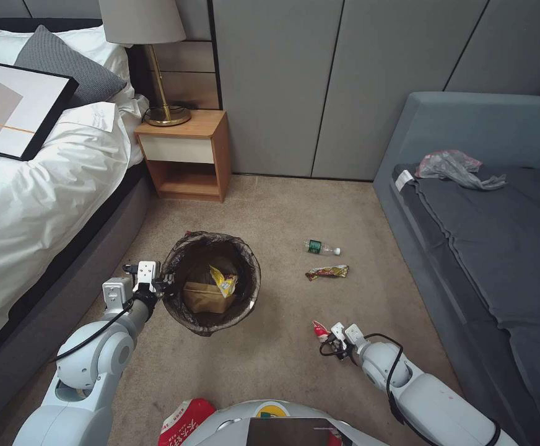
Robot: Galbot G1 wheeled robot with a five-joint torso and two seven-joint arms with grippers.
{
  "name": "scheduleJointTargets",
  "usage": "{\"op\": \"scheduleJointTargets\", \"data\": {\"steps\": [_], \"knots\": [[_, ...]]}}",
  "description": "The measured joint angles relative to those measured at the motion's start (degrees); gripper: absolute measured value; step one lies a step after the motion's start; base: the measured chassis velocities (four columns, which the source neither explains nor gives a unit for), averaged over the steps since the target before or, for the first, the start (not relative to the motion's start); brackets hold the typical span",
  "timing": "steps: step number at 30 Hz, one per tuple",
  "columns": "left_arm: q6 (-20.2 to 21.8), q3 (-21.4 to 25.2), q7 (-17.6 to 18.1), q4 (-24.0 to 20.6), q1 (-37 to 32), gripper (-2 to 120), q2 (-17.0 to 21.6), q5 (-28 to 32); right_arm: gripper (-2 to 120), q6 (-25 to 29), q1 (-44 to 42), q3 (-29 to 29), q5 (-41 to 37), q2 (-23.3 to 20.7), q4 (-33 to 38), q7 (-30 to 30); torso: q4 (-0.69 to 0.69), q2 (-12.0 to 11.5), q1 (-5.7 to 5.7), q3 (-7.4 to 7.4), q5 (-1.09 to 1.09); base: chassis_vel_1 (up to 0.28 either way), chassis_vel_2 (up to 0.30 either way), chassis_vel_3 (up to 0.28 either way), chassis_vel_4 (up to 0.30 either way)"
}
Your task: Pick up the trash bin, then pick up the garbage from the floor and place it into the trash bin.
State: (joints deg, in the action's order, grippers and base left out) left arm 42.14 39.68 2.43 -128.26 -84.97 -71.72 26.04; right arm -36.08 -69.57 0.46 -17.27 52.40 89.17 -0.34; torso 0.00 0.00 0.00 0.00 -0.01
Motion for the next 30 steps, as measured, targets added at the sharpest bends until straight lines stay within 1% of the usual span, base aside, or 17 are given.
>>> {"op": "scheduleJointTargets", "data": {"steps": [2, 3, 9, 11, 13, 15, 17, 19, 21, 23, 24, 25, 26, 27, 28, 29, 30], "knots": [[0.0, 0.0, 0.0, 0.0, 0.0, 0, 0.0, 0.0, 5, 0.1, -0.2, 0.3, 0.1, 0.0, 0.1, -0.1, 0.0, 0.0, 0.0, 0.0, 0.0, 0.0, 0.0, 0.0, 0.0], [0.0, 0.0, 0.0, 0.0, 0.0, 0, 0.0, 0.0, 0, 0.1, -0.3, 0.6, 0.1, 0.0, 0.3, -0.1, 0.0, 0.0, 0.0, 0.0, 0.0, 0.0, 0.0, 0.0, 0.0], [0.0, 0.0, 0.1, -0.2, 0.0, 0, -0.2, 0.0, 0, 0.1, -0.6, 2.5, -1.0, 0.1, 2.1, -0.2, -0.01, 0.0, 0.0, 0.0, 0.02, 0.0, 0.0, 0.0, 0.0], [0.0, 0.0, 0.1, -0.5, 0.0, 0, -0.1, 0.0, 0, -0.3, -0.8, 4.5, -4.3, -0.2, 5.3, 0.2, 0.0, 0.0, 0.0, 0.01, 0.03, 0.0, 0.0, 0.0, 0.0], [0.0, 0.0, 0.1, -0.5, 0.0, 0, -0.1, 0.0, 0, -0.5, -0.9, 5.1, -5.3, -0.5, 6.5, 0.4, 0.0, 0.0, 0.0, 0.01, 0.02, 0.0, 0.0, 0.0, 0.0], [0.0, 0.0, 0.0, -0.5, 0.0, 0, 0.1, 0.0, 0, -1.2, -0.3, 7.1, -8.2, -1.3, 10.5, 1.1, -0.01, 0.0, 0.0, 0.0, 0.01, 0.0, 0.0, 0.0, 0.0], [0.0, 0.0, -0.1, -0.5, 0.0, 0, 0.2, 0.0, 0, -1.6, 0.1, 7.5, -9.4, -1.7, 11.7, 1.5, -0.01, 0.0, 0.0, 0.01, 0.02, 0.0, 0.0, 0.0, 0.0], [0.0, -0.2, -0.2, -0.5, 0.0, 0, 0.1, -0.2, 0, -3.0, 2.2, 9.4, -14.7, -3.3, 16.6, 3.0, 0.01, 0.0, 0.0, 0.01, 0.01, 0.0, 0.0, 0.0, 0.0], [0.0, -0.3, -0.2, -0.4, 0.0, 0, 0.1, -0.2, 0, -3.4, 2.7, 9.9, -16.2, -3.8, 17.8, 3.4, 0.01, 0.0, 0.0, 0.01, 0.01, 0.0, 0.0, 0.0, 0.0], [0.0, -0.5, -0.3, -0.2, 0.0, 0, -0.1, -0.4, 0, -3.8, 5.1, 11.5, -24.8, -6.1, 23.9, 5.3, -0.01, 0.0, 0.0, 0.01, 0.01, 0.0, 0.0, 0.0, 0.0], [0.0, -0.7, -0.3, 0.0, 0.0, 0, -0.1, -0.5, 0, -2.5, 6.2, 11.7, -28.6, -7.5, 26.5, 6.0, 0.0, 0.0, 0.0, 0.0, 0.01, 0.0, 0.0, 0.0, 0.0], [0.0, -0.7, -0.3, 0.0, 0.0, 0, -0.1, -0.5, 0, -2.5, 6.2, 11.7, -28.6, -7.5, 26.5, 6.0, 0.0, 0.0, 0.0, 0.0, 0.01, 0.0, 0.0, 0.0, 0.0], [0.0, -0.8, -0.4, 0.2, -0.1, 0, -0.1, -0.6, 0, -0.4, 7.4, 11.7, -32.0, -9.3, 29.1, 6.4, 0.0, 0.0, 0.0, 0.0, 0.02, 0.0, 0.0, 0.0, 0.0], [0.0, -1.1, -0.4, 0.4, -0.1, 0, -0.3, -0.8, 0, 3.4, 9.1, 11.3, -35.1, -12.3, 32.1, 6.3, 0.01, 0.0, 0.0, 0.0, 0.0, 0.0, 0.0, 0.0, 0.0], [0.0, -1.3, -0.5, 0.6, -0.1, 0, -0.4, -1.0, 0, 5.7, 10.5, 10.9, -36.4, -14.6, 34.1, 5.3, 0.01, 0.0, 0.0, 0.0, 0.0, 0.0, 0.0, 0.0, 0.0], [0.0, -1.4, -0.5, 0.8, 0.0, 0, -0.6, -1.2, 0, 7.1, 12.1, 10.5, -37.5, -16.7, 36.0, 4.1, 0.0, 0.0, 0.0, 0.0, 0.0, 0.0, 0.0, 0.0, 0.0], [0.0, -1.4, -0.5, 0.8, 0.0, 0, -0.6, -1.2, 0, 7.1, 12.1, 10.5, -37.5, -16.7, 36.0, 4.1, 0.0, 0.0, 0.0, 0.0, 0.0, 0.0, 0.0, 0.0, 0.0]]}}
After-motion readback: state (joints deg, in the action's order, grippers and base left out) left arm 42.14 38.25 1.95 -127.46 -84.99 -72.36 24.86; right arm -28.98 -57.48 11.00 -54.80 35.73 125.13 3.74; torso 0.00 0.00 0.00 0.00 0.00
